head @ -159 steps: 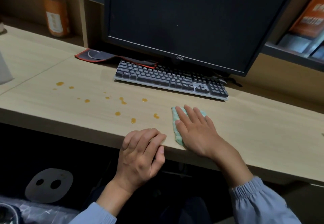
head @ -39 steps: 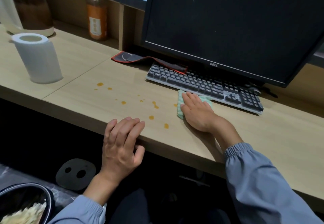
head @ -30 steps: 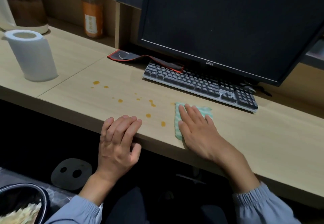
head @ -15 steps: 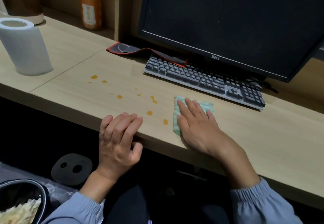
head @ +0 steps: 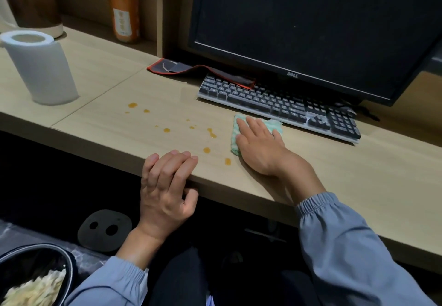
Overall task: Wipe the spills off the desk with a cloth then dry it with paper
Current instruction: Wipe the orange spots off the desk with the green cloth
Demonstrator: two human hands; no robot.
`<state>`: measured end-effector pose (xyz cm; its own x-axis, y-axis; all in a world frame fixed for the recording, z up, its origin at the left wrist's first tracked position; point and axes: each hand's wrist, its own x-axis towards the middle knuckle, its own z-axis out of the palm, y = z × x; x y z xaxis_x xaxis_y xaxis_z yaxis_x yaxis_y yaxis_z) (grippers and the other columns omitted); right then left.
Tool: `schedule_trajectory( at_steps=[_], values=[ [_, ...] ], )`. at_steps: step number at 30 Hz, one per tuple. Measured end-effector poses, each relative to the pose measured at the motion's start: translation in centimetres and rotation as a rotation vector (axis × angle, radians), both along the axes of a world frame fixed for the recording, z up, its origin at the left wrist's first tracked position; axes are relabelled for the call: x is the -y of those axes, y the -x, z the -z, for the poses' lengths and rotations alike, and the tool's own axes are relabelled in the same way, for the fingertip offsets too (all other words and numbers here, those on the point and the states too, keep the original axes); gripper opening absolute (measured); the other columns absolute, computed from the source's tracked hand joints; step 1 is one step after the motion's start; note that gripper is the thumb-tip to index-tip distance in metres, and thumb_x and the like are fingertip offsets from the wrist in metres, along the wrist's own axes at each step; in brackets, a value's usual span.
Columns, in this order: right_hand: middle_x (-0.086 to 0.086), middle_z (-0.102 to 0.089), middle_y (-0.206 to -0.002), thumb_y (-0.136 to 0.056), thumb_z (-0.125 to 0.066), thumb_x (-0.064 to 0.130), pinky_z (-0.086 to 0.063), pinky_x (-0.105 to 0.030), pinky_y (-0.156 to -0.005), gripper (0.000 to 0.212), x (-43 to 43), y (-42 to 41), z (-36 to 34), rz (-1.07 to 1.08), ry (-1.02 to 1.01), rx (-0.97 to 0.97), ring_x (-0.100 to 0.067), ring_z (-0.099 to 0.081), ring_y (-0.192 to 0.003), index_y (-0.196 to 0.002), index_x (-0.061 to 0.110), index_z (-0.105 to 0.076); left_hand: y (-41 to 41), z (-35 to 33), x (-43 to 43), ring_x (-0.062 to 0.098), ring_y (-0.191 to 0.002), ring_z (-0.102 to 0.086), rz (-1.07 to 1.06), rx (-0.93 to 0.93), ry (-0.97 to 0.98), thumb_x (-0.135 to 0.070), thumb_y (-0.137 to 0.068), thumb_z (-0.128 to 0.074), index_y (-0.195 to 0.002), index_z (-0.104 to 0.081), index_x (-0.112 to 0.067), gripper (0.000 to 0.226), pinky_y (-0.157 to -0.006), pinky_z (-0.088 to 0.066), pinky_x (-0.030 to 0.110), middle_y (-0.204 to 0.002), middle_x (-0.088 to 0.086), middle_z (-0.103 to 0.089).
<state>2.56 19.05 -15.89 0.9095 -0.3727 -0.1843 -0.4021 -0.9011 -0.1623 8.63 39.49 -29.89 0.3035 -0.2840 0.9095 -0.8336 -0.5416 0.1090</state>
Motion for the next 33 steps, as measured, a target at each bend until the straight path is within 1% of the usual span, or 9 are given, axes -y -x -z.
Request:
schedule_trajectory(
  at_steps=[3,6,11,15,26,30,33],
  values=[
    [0.009,0.016,-0.169,-0.107,-0.007,0.043,0.010,-0.044,-0.124,0.057,-1.9,2.9,0.3,-0.047,0.003,0.008,-0.009,0.020,-0.153,-0.162,0.034,0.007,0.1,-0.1,-0.3,0.029,-0.129,-0.055,0.011,-0.008,-0.008,-0.007,-0.075,-0.059,-0.136,-0.059,-0.011,0.061,-0.125,-0.026,0.045,-0.136,0.006,-0.056],
    [0.013,0.018,-0.168,-0.107,-0.006,0.043,0.011,-0.041,-0.124,0.057,-3.9,6.1,0.5,-0.048,0.013,0.025,-0.004,0.024,-0.151,-0.161,0.036,0.009,0.0,-0.1,-0.2,0.029,-0.129,-0.056,0.029,-0.017,-0.011,-0.006,-0.072,-0.062,-0.135,-0.059,-0.010,0.064,-0.124,-0.028,0.046,-0.136,0.007,-0.058],
    [0.016,0.024,-0.165,-0.106,-0.004,0.044,0.013,-0.039,-0.124,0.057,-5.2,7.9,0.3,-0.059,0.013,0.010,0.000,0.030,-0.147,-0.159,0.039,0.014,0.0,0.1,-0.3,0.029,-0.130,-0.054,0.023,-0.005,-0.007,-0.008,-0.076,-0.057,-0.136,-0.059,-0.011,0.060,-0.125,-0.027,0.045,-0.137,0.006,-0.057],
    [0.015,0.023,-0.166,-0.106,-0.006,0.044,0.013,-0.040,-0.124,0.057,-4.2,6.3,0.3,-0.061,0.006,-0.004,-0.001,0.028,-0.148,-0.160,0.039,0.013,-0.3,0.3,0.0,0.028,-0.128,-0.055,0.019,0.013,0.002,-0.010,-0.077,-0.055,-0.136,-0.058,-0.012,0.059,-0.126,-0.025,0.043,-0.136,0.005,-0.057],
    [0.009,0.014,-0.169,-0.107,-0.010,0.041,0.007,-0.046,-0.125,0.058,0.4,-2.2,0.0,-0.057,0.003,-0.026,-0.009,0.016,-0.154,-0.162,0.033,0.006,-0.5,0.5,0.4,0.027,-0.126,-0.055,-0.001,0.049,0.025,-0.012,-0.075,-0.054,-0.134,-0.059,-0.012,0.059,-0.126,-0.024,0.041,-0.133,0.005,-0.057],
    [0.009,0.012,-0.170,-0.107,-0.011,0.041,0.006,-0.047,-0.125,0.058,0.8,-3.2,0.0,-0.049,0.006,-0.014,-0.010,0.014,-0.155,-0.162,0.033,0.005,-0.6,0.4,0.4,0.027,-0.127,-0.055,-0.006,0.041,0.016,-0.012,-0.074,-0.055,-0.134,-0.059,-0.012,0.060,-0.126,-0.024,0.041,-0.133,0.004,-0.057],
    [0.008,0.013,-0.170,-0.106,-0.010,0.042,0.008,-0.047,-0.125,0.058,0.3,-2.7,0.1,-0.044,0.015,0.002,-0.010,0.016,-0.154,-0.162,0.034,0.005,-0.5,0.3,0.3,0.027,-0.127,-0.055,-0.002,0.032,0.012,-0.012,-0.074,-0.055,-0.134,-0.059,-0.012,0.060,-0.126,-0.024,0.041,-0.134,0.004,-0.057]
  ],
)
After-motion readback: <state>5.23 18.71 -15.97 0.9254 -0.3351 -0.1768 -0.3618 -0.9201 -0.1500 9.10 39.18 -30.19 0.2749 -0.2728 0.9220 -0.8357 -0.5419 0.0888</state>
